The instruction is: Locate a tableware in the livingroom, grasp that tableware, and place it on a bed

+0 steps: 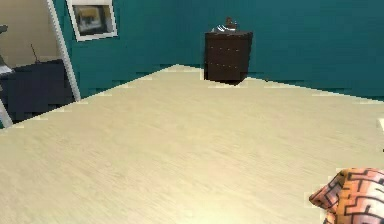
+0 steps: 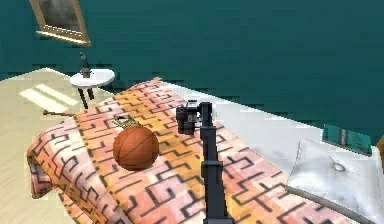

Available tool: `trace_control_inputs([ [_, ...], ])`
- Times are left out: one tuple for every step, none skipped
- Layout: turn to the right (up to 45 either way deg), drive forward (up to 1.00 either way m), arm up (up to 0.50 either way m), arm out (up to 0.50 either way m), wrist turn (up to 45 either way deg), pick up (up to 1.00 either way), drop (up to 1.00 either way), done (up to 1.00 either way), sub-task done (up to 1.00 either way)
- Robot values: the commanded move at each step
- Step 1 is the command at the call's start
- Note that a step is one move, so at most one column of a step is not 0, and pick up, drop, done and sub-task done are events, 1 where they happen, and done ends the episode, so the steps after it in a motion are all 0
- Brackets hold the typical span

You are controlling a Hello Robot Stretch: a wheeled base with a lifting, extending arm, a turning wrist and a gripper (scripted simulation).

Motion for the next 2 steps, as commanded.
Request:
trace_control_inputs([
  [0.0, 0.00, -0.32, 0.00, 0.0, 0.00, 0.00, 0.00, 0.00],
  [0.0, 0.00, 0.00, 0.00, 0.0, 0.00, 1.00, 0.00, 0.00],
])
